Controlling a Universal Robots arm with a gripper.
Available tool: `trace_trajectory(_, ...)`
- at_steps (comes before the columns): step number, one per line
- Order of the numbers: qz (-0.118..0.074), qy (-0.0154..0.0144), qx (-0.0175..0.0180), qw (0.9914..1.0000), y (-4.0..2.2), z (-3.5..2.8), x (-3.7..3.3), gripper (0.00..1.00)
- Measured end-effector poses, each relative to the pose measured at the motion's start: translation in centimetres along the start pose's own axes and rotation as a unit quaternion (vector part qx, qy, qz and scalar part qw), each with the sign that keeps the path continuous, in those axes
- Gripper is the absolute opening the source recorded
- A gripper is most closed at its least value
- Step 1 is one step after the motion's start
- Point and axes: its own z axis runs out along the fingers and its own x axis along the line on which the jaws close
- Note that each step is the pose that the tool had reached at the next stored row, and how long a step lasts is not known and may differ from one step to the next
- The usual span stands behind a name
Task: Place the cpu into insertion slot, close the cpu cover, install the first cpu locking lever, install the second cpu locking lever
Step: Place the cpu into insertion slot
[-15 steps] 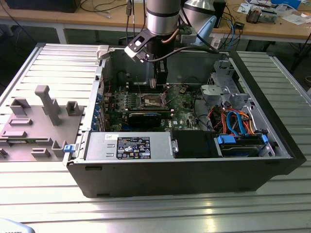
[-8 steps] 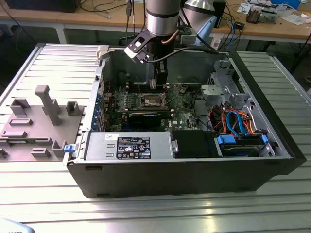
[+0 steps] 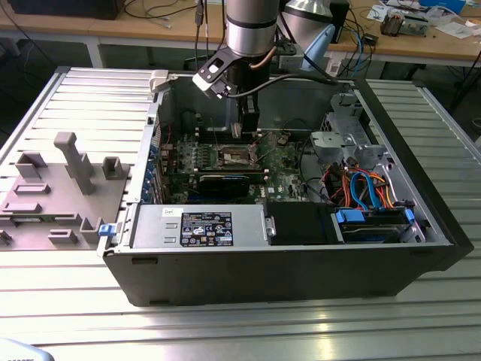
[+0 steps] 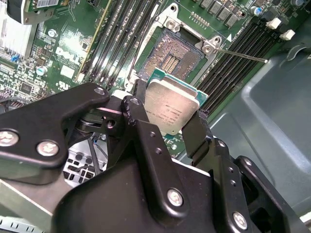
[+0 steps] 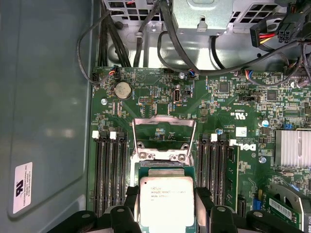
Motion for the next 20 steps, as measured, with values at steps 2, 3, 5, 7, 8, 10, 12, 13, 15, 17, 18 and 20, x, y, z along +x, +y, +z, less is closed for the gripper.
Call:
trace_trajectory(2, 0.000, 0.0000, 0.0000, 1.00000, 0.00, 0.03, 0.00, 0.55)
trace_trajectory(3, 0.000, 0.0000, 0.0000, 1.00000, 0.00, 0.05, 0.00, 0.55)
trace_trajectory(5, 0.000, 0.0000, 0.0000, 1.00000, 0.00, 0.08, 0.00, 0.55)
trace_trajectory(7, 0.000, 0.0000, 0.0000, 1.00000, 0.00, 0.11, 0.00, 0.55)
trace_trajectory(8, 0.000, 0.0000, 0.0000, 1.00000, -0.01, 0.15, 0.00, 0.55)
trace_trajectory(10, 0.000, 0.0000, 0.0000, 1.00000, -0.01, 0.19, -0.01, 0.55)
trace_trajectory(12, 0.000, 0.0000, 0.0000, 1.00000, -0.01, 0.24, -0.01, 0.55)
trace_trajectory(13, 0.000, 0.0000, 0.0000, 1.00000, -0.01, 0.26, -0.01, 0.55)
trace_trajectory(15, 0.000, 0.0000, 0.0000, 1.00000, -0.01, 0.31, -0.01, 0.55)
trace_trajectory(17, 0.000, 0.0000, 0.0000, 1.00000, -0.01, 0.34, -0.01, 0.55)
trace_trajectory(18, 0.000, 0.0000, 0.0000, 1.00000, -0.01, 0.37, -0.01, 0.55)
trace_trajectory(20, 0.000, 0.0000, 0.0000, 1.00000, -0.01, 0.42, -0.01, 0.55)
